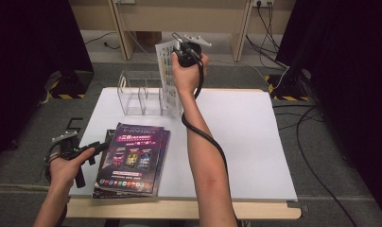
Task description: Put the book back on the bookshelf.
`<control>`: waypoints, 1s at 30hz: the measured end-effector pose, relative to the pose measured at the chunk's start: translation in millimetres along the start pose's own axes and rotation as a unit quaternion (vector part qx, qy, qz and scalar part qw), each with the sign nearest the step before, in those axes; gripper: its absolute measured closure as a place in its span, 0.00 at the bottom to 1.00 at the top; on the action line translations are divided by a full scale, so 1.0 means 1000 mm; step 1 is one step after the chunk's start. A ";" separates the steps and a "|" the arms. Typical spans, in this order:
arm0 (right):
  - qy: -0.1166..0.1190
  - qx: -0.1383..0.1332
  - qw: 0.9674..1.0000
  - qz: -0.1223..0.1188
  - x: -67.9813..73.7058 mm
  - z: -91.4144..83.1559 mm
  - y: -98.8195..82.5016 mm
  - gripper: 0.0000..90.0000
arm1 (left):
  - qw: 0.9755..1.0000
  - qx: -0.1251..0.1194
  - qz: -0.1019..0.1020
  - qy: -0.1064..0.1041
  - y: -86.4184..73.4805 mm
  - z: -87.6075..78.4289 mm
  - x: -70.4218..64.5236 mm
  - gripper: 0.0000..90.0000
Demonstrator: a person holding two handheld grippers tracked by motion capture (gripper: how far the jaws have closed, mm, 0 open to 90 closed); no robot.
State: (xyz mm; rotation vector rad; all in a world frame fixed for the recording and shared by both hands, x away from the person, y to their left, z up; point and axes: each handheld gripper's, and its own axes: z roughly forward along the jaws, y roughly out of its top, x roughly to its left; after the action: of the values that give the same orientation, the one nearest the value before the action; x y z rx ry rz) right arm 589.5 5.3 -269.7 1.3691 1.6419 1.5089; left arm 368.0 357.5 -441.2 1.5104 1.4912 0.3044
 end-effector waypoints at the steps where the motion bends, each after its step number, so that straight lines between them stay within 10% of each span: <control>1: -0.001 0.000 1.000 0.000 0.000 0.001 -0.001 0.82 | 1.000 0.000 0.000 0.000 0.000 0.000 0.000 0.54; 19: -0.015 -0.007 1.000 -0.009 0.000 0.013 -0.013 0.82 | 1.000 0.005 0.001 -0.001 -0.003 0.002 0.002 0.54; 30: -0.013 -0.017 0.999 -0.036 0.006 -0.011 -0.026 0.82 | 1.000 0.007 0.004 -0.005 -0.003 0.003 -0.002 0.54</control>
State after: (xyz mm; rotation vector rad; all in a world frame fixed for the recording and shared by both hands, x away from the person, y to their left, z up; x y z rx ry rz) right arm 569.3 9.4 -289.9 1.2936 1.6245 1.4648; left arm 367.6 354.1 -444.0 1.5274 1.4836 0.2916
